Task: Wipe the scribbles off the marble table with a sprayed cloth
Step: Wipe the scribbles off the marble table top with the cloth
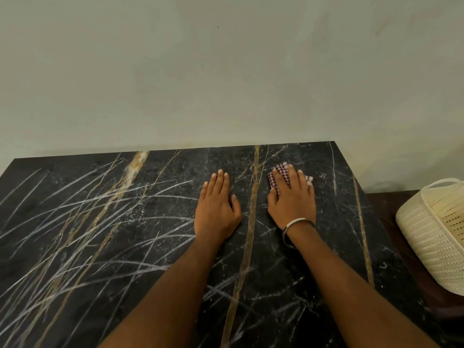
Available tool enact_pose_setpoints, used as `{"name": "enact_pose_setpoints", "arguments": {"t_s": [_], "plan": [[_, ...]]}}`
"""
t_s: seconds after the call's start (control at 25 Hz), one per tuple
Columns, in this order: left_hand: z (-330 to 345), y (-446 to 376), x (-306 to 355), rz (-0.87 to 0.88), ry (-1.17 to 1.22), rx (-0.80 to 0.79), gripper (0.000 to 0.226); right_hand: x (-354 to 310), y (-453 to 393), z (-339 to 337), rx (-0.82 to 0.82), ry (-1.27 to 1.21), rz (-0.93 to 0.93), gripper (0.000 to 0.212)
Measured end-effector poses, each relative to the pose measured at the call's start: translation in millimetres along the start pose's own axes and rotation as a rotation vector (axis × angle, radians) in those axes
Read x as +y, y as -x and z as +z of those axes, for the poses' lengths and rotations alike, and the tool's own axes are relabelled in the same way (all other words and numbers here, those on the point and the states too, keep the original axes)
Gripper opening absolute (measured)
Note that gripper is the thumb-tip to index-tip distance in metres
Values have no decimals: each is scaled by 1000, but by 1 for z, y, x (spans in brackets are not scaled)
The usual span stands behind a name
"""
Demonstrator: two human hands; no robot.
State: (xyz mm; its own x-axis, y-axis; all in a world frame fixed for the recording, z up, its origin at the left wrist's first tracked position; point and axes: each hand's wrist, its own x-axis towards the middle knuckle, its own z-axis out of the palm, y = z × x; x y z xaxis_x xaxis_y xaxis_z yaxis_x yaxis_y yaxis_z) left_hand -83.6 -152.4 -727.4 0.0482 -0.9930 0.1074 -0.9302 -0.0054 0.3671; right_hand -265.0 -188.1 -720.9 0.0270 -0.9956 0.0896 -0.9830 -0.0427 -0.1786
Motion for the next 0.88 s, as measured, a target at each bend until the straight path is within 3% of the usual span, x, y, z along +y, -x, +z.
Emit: {"name": "enact_pose_setpoints", "arguments": {"t_s": [0.08,0.24,0.36,0.64,0.88], "plan": [[-1,0,0,5,13,-7,61,15,-7,-2,3,10,-26,53],[-1,1,-1,5,19,-5,61,48,-26,-6,-4,21,111,55],[0,-1,-1,5,9,-1,61,35,-32,-3,24,22,163,55],[-1,-2,1,-4,10,-3,61,0,-41,5,-8,6,-60,53],[-1,-1,-1,-2,23,-4,61,43,-67,-2,30,-11,98,54]]}}
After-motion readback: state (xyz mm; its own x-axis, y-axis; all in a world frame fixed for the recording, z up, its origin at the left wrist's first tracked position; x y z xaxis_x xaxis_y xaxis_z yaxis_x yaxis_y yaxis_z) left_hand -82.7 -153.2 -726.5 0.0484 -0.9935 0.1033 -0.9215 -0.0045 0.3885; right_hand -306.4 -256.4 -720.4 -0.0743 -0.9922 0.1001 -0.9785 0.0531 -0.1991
